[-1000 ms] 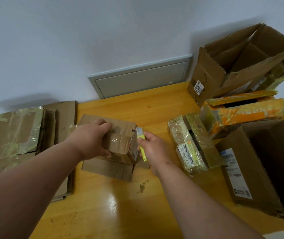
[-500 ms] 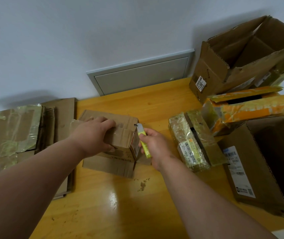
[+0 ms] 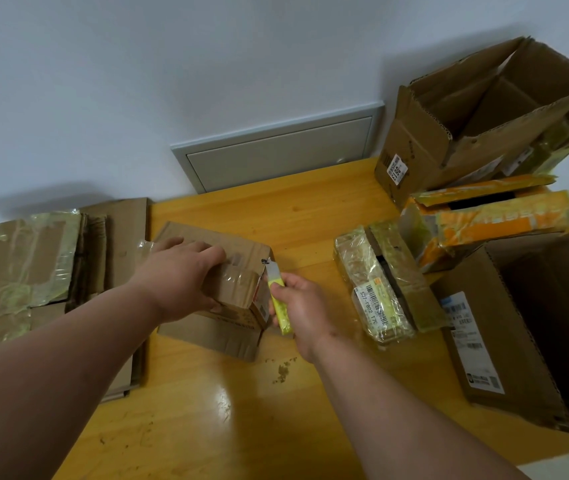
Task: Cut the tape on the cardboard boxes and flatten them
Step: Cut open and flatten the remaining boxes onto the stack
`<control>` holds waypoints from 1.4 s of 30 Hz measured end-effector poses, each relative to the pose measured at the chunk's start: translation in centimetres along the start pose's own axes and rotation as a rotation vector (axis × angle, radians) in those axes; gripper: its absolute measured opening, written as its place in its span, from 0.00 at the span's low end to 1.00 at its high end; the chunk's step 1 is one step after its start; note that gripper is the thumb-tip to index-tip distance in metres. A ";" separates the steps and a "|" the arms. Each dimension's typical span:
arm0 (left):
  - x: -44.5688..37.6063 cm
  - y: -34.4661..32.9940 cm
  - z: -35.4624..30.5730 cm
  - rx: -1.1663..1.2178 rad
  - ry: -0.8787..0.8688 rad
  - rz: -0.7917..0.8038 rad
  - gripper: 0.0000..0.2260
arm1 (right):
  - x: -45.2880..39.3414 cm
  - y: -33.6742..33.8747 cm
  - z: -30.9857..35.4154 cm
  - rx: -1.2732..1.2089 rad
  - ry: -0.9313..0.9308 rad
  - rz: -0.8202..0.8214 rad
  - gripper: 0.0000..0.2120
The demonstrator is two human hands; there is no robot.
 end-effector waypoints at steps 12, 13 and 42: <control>0.2 0.7 -0.7 -0.099 -0.058 -0.049 0.24 | 1.8 -0.1 -1.6 0.114 0.038 0.038 0.12; 0.2 0.7 -0.7 -0.109 -0.063 -0.048 0.24 | 1.8 -0.1 -1.6 0.113 0.038 0.038 0.12; -0.2 -0.2 -2.0 -0.031 0.001 0.094 0.23 | -0.1 0.3 2.4 0.639 0.330 -0.020 0.19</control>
Point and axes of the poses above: each hand's wrist, its own x-axis away from the middle knuckle, its own y-axis out of the back of the hand, z = x × y, the point moved 10 cm from there along -x, towards the middle knuckle, and after that the axes turned 13 degrees about -z, right-handed, at the moved point
